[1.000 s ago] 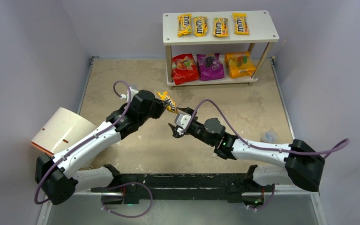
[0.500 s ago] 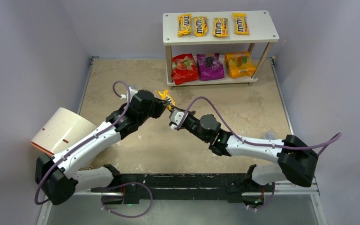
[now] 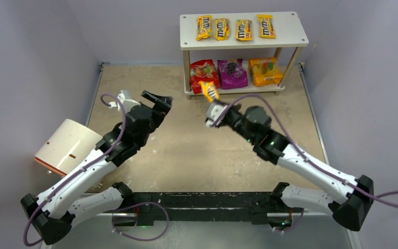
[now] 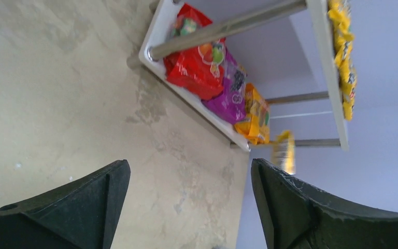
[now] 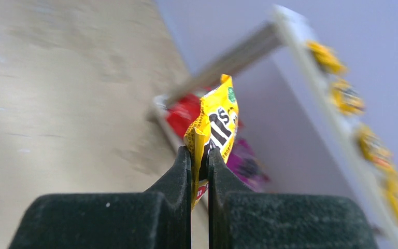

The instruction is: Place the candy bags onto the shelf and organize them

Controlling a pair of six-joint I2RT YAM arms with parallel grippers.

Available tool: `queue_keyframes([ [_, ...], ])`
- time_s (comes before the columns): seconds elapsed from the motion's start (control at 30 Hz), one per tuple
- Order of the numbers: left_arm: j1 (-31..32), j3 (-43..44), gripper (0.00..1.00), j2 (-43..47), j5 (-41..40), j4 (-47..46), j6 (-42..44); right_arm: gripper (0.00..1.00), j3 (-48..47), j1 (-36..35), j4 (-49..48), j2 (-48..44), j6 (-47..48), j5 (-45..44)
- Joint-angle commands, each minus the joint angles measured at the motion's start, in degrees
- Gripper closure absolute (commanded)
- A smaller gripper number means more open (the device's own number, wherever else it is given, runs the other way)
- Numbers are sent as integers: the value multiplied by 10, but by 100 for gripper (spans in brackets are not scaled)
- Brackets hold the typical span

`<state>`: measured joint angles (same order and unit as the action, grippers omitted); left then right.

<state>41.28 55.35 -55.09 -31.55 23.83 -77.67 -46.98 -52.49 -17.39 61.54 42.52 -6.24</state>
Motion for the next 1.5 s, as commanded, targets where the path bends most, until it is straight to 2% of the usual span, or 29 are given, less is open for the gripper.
queue_keyframes([
  [0.0,-1,-31,8,47,-109,-31,118,100,-161,124,190,-43,79,75],
  [0.13,-2,-59,6,58,-146,-37,161,100,-282,207,256,-19,166,100],
  [0.27,-2,-53,4,40,-166,-24,189,100,-413,332,349,68,202,137],
  [0.33,-2,-45,4,30,-176,-13,201,100,-463,411,362,117,209,173],
  [0.4,-2,-38,3,21,-190,-4,211,100,-504,461,362,159,219,206],
  [0.57,-2,-28,2,12,-231,24,226,100,-625,548,383,275,243,276],
  [0.67,-2,-28,1,17,-266,55,205,100,-703,569,414,339,262,279],
  [0.8,-2,-32,1,35,-311,90,177,100,-726,584,406,377,284,267],
  [0.97,-2,-41,0,62,-355,110,149,100,-724,584,399,400,309,253],
  [1.13,-2,-46,0,74,-378,118,138,99,-723,584,398,413,340,285],
  [1.33,-2,-46,0,74,-387,135,124,97,-737,591,410,430,361,310],
  [1.47,-2,-46,0,71,-388,136,120,96,-732,591,408,432,366,290],
])
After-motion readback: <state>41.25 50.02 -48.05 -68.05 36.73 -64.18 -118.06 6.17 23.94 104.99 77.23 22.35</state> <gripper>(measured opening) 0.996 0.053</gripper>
